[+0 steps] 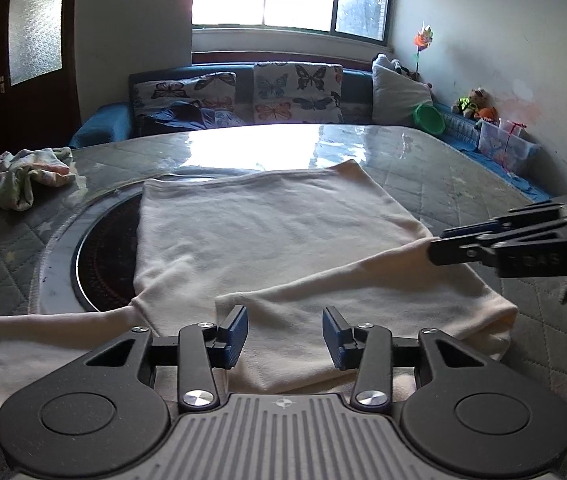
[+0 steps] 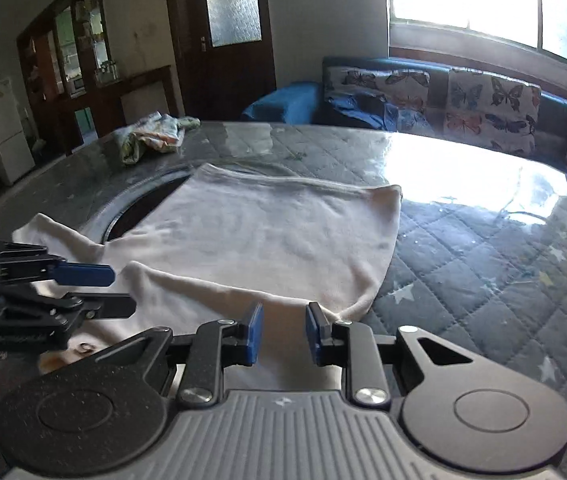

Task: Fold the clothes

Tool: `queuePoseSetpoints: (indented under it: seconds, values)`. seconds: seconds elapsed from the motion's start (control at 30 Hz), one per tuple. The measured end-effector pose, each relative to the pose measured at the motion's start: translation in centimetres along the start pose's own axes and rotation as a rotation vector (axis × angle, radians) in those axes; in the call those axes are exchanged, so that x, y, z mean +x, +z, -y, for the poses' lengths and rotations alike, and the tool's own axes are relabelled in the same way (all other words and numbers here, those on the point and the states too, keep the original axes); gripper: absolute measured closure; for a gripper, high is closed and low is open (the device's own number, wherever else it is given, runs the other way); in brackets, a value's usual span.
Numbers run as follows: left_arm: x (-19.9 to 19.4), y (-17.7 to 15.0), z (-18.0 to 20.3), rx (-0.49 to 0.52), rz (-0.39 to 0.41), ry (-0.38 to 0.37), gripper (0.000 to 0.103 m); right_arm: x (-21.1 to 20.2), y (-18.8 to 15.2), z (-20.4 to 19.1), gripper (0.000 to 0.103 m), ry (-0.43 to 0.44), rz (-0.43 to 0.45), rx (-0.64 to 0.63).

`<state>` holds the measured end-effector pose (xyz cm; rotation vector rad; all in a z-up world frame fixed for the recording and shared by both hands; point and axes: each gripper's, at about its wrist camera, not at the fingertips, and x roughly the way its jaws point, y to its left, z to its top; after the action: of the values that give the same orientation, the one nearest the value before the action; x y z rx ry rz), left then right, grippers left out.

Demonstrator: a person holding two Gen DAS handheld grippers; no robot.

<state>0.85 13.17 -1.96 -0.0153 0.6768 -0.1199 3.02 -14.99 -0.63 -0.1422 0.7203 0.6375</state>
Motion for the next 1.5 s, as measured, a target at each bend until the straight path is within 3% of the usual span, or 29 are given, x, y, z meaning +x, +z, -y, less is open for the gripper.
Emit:
queuePoseSetpoints:
  seconds: [0.13,0.3,0.5,0.67,0.77,1.0,1.13,1.3,1.5]
  values:
    - [0.8,-0.1,-0.7,-0.024,-0.024,0.025,0.058,1.5,-0.6,1.2,0.086,-0.024,-0.022,0.036]
    - [0.5,0.2,-1.3,-0.053,-0.002,0.03,0.058,0.3,-0.4,0.6,0.084,-0.027,0.0,0.011]
    - [1.8,0.1,-1.9,-0.074,-0.021,0.088,0.061,0.4,-1.1,-0.8,0.083,-0.001,-0.017,-0.017]
    - [0.7,0.0,-2.5,-0.089,0.005,0.123,0.061,0.3,-1.4,-1.4,0.074,0.006,-0.021,-0.023]
    - [-0.8,-0.3,-3.5,-0.113,0.027,0.162,0.061,0.3,-1.5,-2.2,0.061,0.015,-0.022,-0.052]
    - [-5.0,-1.9,-9.1,-0.245,0.068,0.35,0.054,0.7,-2.0,-3.6,0.046,0.019,-0.035,-0.108]
    - [-6.9,-3.1,-13.2,-0.342,0.072,0.505,0.053,0.4,-1.8,-3.9,0.041,0.03,-0.023,-0.115]
    - [-8.4,-4.2,-17.2,-0.428,0.076,0.643,0.048,-0.1,-1.6,-4.4,0.04,0.046,-0.011,-0.119]
    - [-8.2,-4.7,-20.2,-0.494,0.054,0.699,0.048,-0.5,-1.8,-4.5,0.04,0.048,-0.005,-0.118]
